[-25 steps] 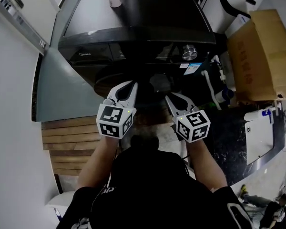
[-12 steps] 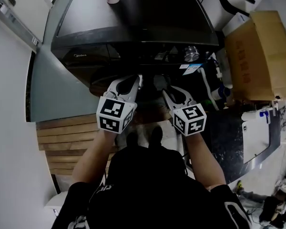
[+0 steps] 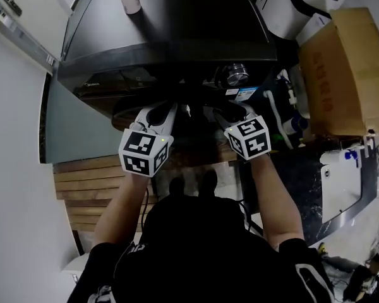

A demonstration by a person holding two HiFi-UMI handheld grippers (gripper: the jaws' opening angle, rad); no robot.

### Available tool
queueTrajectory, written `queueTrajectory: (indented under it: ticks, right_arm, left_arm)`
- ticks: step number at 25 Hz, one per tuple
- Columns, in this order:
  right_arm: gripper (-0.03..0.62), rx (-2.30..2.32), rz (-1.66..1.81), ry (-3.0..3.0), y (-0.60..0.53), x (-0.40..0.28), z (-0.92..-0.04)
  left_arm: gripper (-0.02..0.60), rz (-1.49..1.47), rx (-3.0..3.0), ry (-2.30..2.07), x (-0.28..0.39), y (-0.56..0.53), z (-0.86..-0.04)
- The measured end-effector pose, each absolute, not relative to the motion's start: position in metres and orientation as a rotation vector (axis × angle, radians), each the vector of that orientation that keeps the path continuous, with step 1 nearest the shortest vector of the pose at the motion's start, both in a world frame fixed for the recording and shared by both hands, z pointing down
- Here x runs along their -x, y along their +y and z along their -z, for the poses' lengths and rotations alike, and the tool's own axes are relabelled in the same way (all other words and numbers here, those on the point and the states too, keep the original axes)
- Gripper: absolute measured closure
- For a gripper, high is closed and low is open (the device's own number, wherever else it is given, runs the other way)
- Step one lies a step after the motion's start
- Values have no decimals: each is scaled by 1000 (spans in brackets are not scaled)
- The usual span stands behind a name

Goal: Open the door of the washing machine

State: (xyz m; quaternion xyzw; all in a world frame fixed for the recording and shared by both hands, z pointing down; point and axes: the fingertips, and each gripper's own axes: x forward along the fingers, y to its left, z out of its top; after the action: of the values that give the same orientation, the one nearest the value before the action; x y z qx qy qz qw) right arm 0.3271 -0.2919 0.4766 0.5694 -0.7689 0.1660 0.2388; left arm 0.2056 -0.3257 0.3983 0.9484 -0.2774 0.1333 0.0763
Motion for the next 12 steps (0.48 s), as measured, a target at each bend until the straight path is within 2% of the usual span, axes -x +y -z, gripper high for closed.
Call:
queueTrajectory:
  ticks: [12]
  right_arm:
    - [428, -1311, -316, -2003, -302, -331, -513]
  left_arm:
    - [574, -381, -2788, -928, -196, -328, -401]
